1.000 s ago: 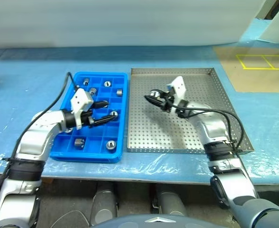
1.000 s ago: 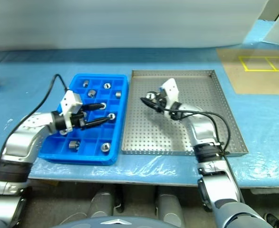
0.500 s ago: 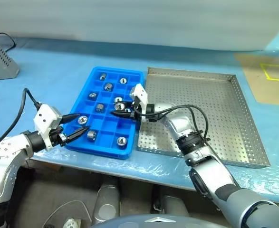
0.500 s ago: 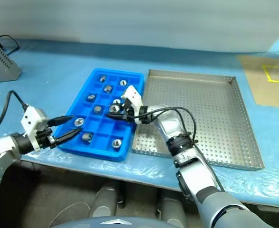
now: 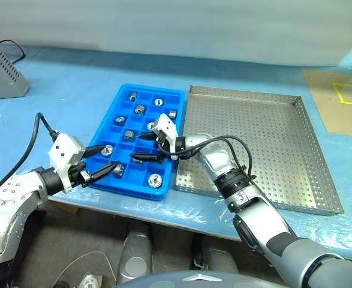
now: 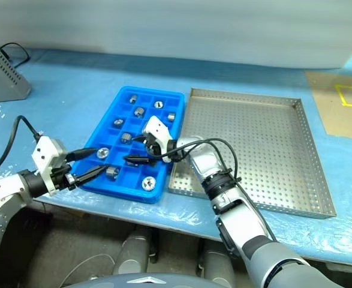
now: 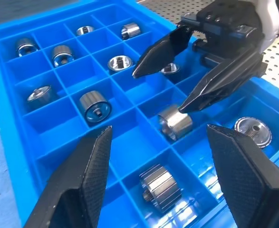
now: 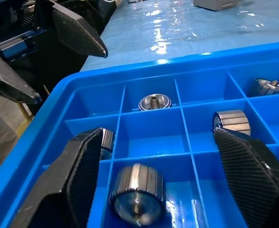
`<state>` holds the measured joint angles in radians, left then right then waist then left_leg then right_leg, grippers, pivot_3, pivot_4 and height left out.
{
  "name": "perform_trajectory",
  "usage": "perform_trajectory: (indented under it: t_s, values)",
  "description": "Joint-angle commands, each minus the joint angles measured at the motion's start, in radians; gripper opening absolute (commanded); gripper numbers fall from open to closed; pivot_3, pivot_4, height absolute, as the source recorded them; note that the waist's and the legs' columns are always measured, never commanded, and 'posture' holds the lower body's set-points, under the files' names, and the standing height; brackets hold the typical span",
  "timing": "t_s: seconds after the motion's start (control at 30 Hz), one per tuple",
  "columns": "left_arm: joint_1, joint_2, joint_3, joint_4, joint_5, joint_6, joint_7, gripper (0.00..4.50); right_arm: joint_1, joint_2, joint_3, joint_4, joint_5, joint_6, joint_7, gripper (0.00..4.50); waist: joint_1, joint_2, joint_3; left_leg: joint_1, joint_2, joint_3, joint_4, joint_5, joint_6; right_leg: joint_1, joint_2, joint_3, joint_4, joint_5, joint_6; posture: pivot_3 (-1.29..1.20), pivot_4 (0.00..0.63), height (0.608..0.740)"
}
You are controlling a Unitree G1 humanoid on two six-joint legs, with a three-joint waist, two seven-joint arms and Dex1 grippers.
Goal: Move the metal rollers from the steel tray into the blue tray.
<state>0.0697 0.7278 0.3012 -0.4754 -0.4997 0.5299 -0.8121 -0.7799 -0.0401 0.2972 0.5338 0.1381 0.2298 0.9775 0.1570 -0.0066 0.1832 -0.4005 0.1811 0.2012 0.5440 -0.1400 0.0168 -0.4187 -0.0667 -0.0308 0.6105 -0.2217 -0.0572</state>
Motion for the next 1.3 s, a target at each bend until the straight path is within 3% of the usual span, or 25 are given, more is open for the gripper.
perform_trajectory:
  t_s: [0.03, 0.23, 0.4, 0.53, 0.87, 1.3]
  values:
    - [-0.036, 0.009, -0.016, 0.017, -0.003, -0.017, -0.007, 3.34, 0.012, -0.015, -0.01, -0.033, 0.001, 0.017, 0.0, 3.66, 0.0, 0.0, 0.0, 0.0, 0.0, 0.0, 0.0, 0.0, 0.0, 0.0, 0.0, 0.0, 0.0, 0.0, 0.0, 0.26, 0.15, 0.74]
    - [-0.133, 0.0, -0.086, 0.09, 0.014, -0.049, -0.03, 3.34, 0.014, -0.076, -0.102, -0.105, 0.046, 0.034, -0.037, 3.66, -0.003, 0.0, 0.0, 0.0, -0.001, 0.0, 0.001, 0.0, 0.0, 0.0, 0.0, 0.001, 0.002, 0.0, 0.0, 0.17, 0.15, 0.74]
    - [-0.282, -0.043, -0.146, 0.182, 0.026, -0.076, -0.02, 3.34, 0.084, -0.192, -0.186, -0.343, 0.135, 0.153, -0.022, 3.66, -0.011, 0.0, 0.0, 0.0, -0.001, 0.0, 0.002, 0.001, -0.001, 0.0, 0.0, 0.002, 0.003, 0.001, 0.001, 0.08, 0.15, 0.74]
    - [-0.396, -0.124, -0.211, 0.285, 0.058, -0.12, -0.002, 3.34, 0.156, -0.247, -0.288, -0.431, 0.133, 0.214, -0.164, 3.66, -0.035, -0.001, -0.001, 0.0, -0.001, 0.0, 0.002, 0.003, -0.004, -0.001, 0.001, 0.003, 0.006, 0.001, 0.001, 0.02, 0.15, 0.74]
    - [-0.552, -0.344, -0.29, 0.502, 0.121, -0.208, 0.061, 3.34, 0.297, -0.224, -0.358, -0.585, 0.127, 0.271, -0.41, 3.66, -0.094, -0.001, -0.001, -0.001, 0.002, 0.001, 0.005, 0.003, -0.004, -0.003, 0.005, 0.005, 0.008, 0.001, 0.0, -0.14, 0.15, 0.74]
    - [-0.614, -0.378, -0.316, 0.627, 0.169, -0.285, 0.046, 3.34, 0.407, -0.271, -0.361, -0.676, 0.125, 0.302, -0.482, 3.66, -0.115, -0.001, -0.001, 0.0, 0.005, 0.001, 0.01, 0.002, -0.002, -0.001, 0.007, 0.005, 0.008, 0.002, -0.001, -0.15, 0.15, 0.74]
